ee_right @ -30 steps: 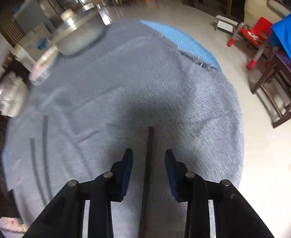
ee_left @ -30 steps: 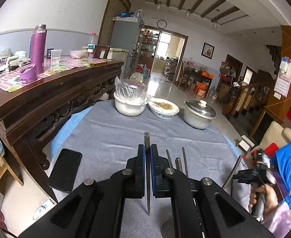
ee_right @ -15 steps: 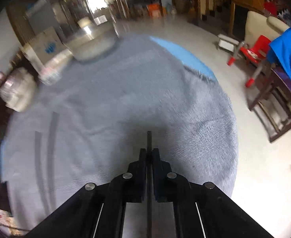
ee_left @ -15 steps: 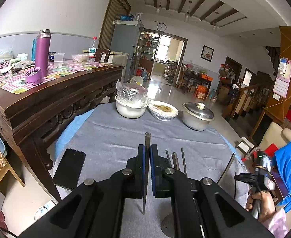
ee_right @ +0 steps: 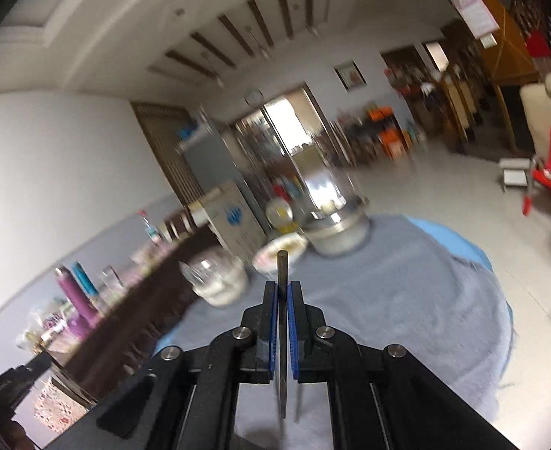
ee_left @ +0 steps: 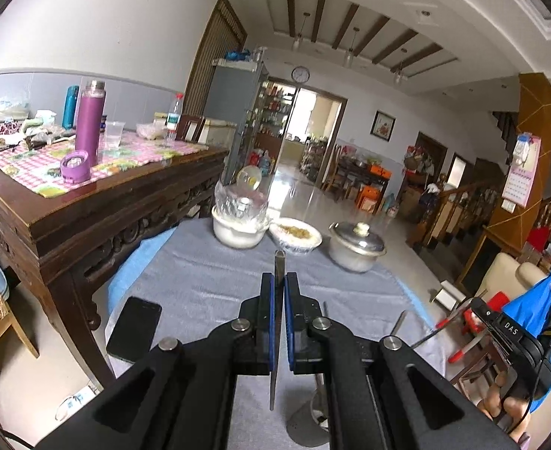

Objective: Organize utensils

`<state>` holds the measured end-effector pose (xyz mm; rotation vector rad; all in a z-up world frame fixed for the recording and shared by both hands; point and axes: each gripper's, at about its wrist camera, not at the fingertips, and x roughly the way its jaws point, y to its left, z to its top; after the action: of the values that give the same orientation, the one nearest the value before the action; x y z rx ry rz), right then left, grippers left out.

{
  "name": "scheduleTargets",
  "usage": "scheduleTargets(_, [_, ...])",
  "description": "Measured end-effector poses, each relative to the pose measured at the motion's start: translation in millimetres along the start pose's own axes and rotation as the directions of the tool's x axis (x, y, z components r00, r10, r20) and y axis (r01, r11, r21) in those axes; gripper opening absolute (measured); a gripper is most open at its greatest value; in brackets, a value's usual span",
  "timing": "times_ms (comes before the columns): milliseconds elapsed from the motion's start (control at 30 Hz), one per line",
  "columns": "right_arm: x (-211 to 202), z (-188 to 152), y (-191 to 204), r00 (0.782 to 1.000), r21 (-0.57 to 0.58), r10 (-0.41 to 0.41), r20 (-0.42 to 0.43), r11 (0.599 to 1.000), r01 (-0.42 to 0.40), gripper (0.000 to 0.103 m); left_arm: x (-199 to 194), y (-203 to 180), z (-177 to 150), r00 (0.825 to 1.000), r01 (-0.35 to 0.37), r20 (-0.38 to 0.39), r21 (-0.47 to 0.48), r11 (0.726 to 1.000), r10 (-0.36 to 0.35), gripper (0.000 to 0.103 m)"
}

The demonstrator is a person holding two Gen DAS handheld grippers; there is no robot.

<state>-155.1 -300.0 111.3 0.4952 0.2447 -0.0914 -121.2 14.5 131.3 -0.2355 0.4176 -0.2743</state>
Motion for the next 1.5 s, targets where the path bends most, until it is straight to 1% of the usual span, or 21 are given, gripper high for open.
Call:
scheduleTargets(100, [-5, 11, 23, 0.998, -0.028, 0.025, 0.053, 0.999, -0.023, 0.006, -15, -4, 10, 0.999, 0.030, 0.036, -0.004, 1.000, -0.030, 0.005])
scheduleTargets(200, [-6, 19, 44, 0.996, -0.070, 0.041, 0.077, 0.997, -0.035, 0.006, -26, -10, 19, 0.996, 0.063, 0.064, -0.006, 0.998, -0.062, 0.005])
scheduleTargets(400, [-13, 23, 77, 0.993, -0.123, 0.095, 0.076, 0.989, -0.085, 0.006, -33, -25, 26, 0.990, 0.112, 0.084, 0.012, 0.994, -0.113, 0.005])
scheduleTargets(467, [-19, 21, 84, 0.992, -0.136, 0.103, 0.068, 0.986, -0.093, 0.006, -31, -30, 25, 0.989, 0.120, 0.081, 0.016, 0.993, -0.121, 0.005])
scheduleTargets(533, [-16, 18, 89, 0.992, -0.141, 0.112, 0.060, 0.985, -0.103, 0.006, -28, -33, 24, 0.989, 0.120, 0.082, 0.019, 0.993, -0.121, 0.005])
scheduleTargets(633, [-17, 10, 91, 0.992, -0.150, 0.126, 0.030, 0.981, -0.121, 0.006, -21, -34, 21, 0.993, 0.102, 0.066, 0.017, 0.995, -0.103, 0.005])
scheduleTargets(800, [-12, -6, 95, 0.993, -0.186, 0.116, -0.016, 0.975, -0.117, 0.006, -5, -32, 12, 0.996, 0.081, 0.023, -0.002, 0.997, -0.081, 0.005])
scheduleTargets(967, [-6, -16, 95, 0.993, -0.202, 0.102, -0.056, 0.973, -0.111, 0.006, 3, -28, 6, 0.997, 0.077, -0.001, -0.011, 0.997, -0.077, 0.005])
scheduleTargets(1067, [-7, -19, 94, 0.994, -0.212, 0.090, -0.058, 0.972, -0.100, 0.006, 0, -29, 7, 0.997, 0.080, 0.005, -0.005, 0.997, -0.080, 0.005])
scheduleTargets(1367, [-8, -16, 86, 0.995, -0.195, 0.085, -0.051, 0.976, -0.093, 0.006, -15, -37, 22, 0.993, 0.106, 0.056, 0.013, 0.994, -0.107, 0.005])
scheduleTargets(1500, [-8, -15, 83, 0.995, -0.185, 0.083, -0.054, 0.978, -0.092, 0.006, -8, -44, 23, 0.993, 0.103, 0.061, 0.033, 0.994, -0.105, 0.005])
